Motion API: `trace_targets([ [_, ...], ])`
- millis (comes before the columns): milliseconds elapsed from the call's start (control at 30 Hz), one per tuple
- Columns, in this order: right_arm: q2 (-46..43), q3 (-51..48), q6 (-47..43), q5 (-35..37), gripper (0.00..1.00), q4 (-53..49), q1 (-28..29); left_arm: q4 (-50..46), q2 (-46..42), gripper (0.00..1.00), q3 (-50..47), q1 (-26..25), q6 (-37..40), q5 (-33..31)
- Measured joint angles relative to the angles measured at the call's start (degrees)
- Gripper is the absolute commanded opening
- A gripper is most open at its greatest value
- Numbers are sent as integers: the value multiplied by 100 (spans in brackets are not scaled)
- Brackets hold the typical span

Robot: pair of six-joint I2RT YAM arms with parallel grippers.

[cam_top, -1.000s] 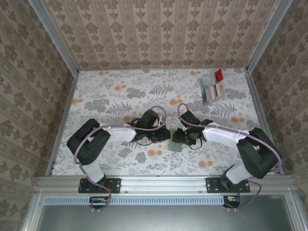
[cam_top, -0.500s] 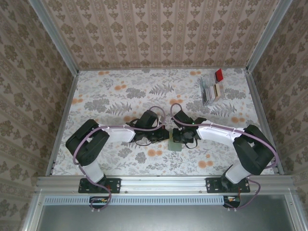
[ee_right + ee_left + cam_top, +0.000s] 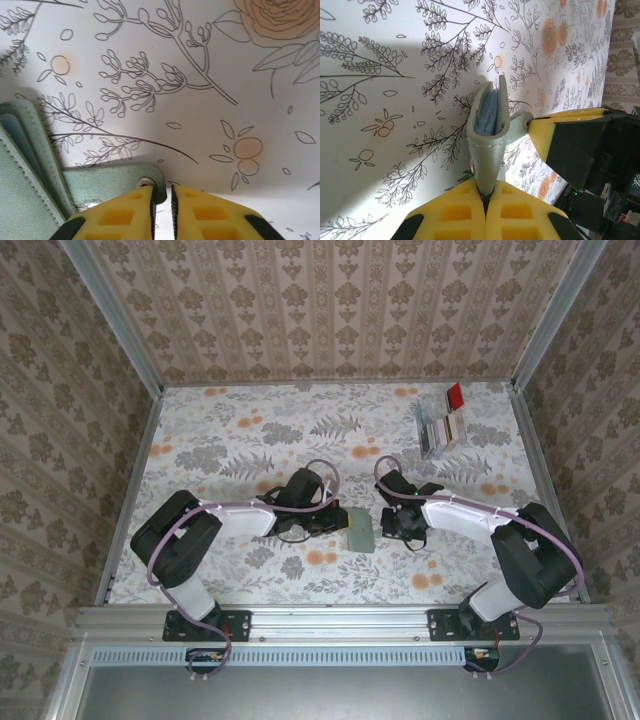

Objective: Put the credit cards into the card holder
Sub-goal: Open the button on the card holder, then place the card holder at the center of the table.

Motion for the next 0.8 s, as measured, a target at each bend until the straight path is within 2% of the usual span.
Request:
trace_targets([
  [167, 0, 0, -39, 35, 29, -44, 0, -26, 0, 5, 0, 13, 39, 11],
  [367, 162, 63, -101, 50, 30, -107, 0, -83, 2, 12, 11, 22, 151, 44],
  [633, 529, 518, -192, 321, 31, -527, 7, -743, 2, 27, 186, 22, 402, -133],
  [700, 494, 553, -247, 330, 41, -612, -4, -953, 2, 34, 243, 22, 507, -234],
  [800, 133, 570, -387, 223, 50, -619, -129, -1329, -31, 42, 337, 22, 678, -442],
])
